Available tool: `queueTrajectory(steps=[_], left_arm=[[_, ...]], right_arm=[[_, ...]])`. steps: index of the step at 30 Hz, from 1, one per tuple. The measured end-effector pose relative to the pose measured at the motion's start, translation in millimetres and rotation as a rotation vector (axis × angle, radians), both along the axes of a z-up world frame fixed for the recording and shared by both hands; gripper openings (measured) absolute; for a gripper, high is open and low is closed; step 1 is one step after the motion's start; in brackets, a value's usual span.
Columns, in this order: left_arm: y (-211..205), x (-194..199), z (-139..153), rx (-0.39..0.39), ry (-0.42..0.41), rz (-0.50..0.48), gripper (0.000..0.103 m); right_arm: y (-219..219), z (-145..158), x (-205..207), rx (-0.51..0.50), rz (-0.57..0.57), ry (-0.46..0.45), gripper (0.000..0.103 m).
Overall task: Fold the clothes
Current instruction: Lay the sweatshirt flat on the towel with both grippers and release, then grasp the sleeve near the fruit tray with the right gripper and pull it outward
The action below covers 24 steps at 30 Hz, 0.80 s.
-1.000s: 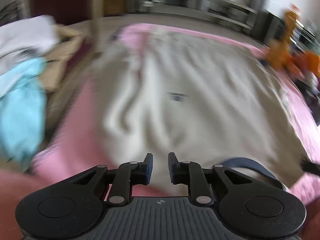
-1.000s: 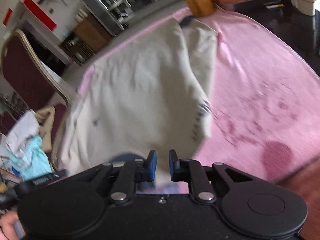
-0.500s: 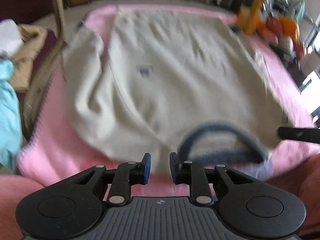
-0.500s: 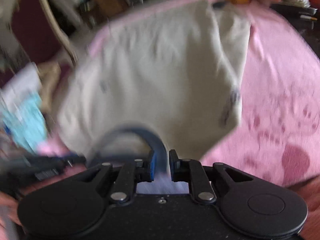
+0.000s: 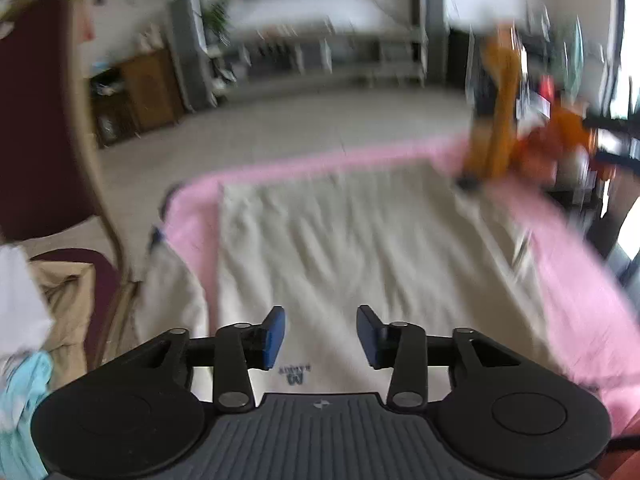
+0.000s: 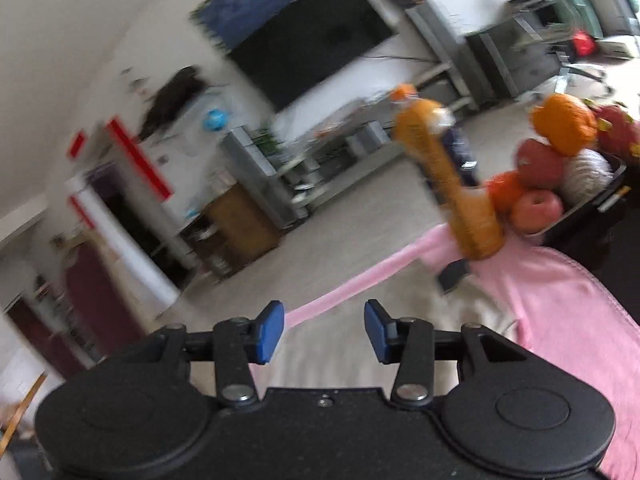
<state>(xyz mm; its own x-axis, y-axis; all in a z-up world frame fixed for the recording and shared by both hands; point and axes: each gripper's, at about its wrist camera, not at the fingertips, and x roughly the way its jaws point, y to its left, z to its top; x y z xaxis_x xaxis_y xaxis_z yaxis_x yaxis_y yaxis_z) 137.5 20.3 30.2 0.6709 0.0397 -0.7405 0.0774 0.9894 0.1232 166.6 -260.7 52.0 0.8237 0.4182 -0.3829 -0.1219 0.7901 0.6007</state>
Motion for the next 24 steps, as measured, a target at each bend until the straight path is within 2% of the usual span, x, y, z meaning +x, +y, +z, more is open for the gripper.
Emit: queueTrajectory(steps=[2,5,6,7,8,12,14,17,20,22,24], left_arm=[[-12.9,24.2,-33.2,0.074,0.120,-0.010,0.042],[-19.2,38.4,-68.5,0.100,0.180,-0.029,0.042],[-20.6,42.6,-79.3,0.104,0.196,-0.034,0.042],[-17.7,43.5,-83.7,0.079,0.193,-0.038,0.042],[-14.7,44.5,-88.1,0.055,0.192,-0.041,0.042],[-3.9,49.7,-100.6,-0.007,0.235,-0.034,0.042],[-1.5,48.0,-104.3,-0.006,0.242,-0.033,0.042],[-2.0,45.1,-106.4,-0.003,0.246,-0.033,0.043],[-2.1,42.7,-105.8,-0.008,0.244,-0.032,0.043],[-2.1,41.2,-105.0,-0.012,0.240,-0.031,0.043],[-2.2,38.9,-104.1,-0.014,0.236,-0.030,0.043]], right_arm=[[-7.9,-27.8,34.7,-0.029,-0.061,0.068,0.043],[-21.2,-73.6,82.9,-0.133,-0.130,0.181,0.042],[-25.3,-86.9,96.2,-0.168,-0.144,0.211,0.037],[-27.2,-98.2,106.9,-0.197,-0.146,0.237,0.029],[-29.7,-108.7,120.3,-0.218,-0.146,0.269,0.026],[-35.4,-140.6,163.3,-0.260,-0.136,0.350,0.025],[-38.8,-152.8,170.3,-0.262,-0.158,0.399,0.025],[-45.9,-164.0,167.3,-0.192,-0.155,0.457,0.023],[-44.6,-161.4,159.6,-0.205,-0.150,0.454,0.019],[-45.6,-159.5,156.9,-0.175,-0.154,0.443,0.013],[-45.5,-156.0,155.0,-0.152,-0.156,0.422,0.013]])
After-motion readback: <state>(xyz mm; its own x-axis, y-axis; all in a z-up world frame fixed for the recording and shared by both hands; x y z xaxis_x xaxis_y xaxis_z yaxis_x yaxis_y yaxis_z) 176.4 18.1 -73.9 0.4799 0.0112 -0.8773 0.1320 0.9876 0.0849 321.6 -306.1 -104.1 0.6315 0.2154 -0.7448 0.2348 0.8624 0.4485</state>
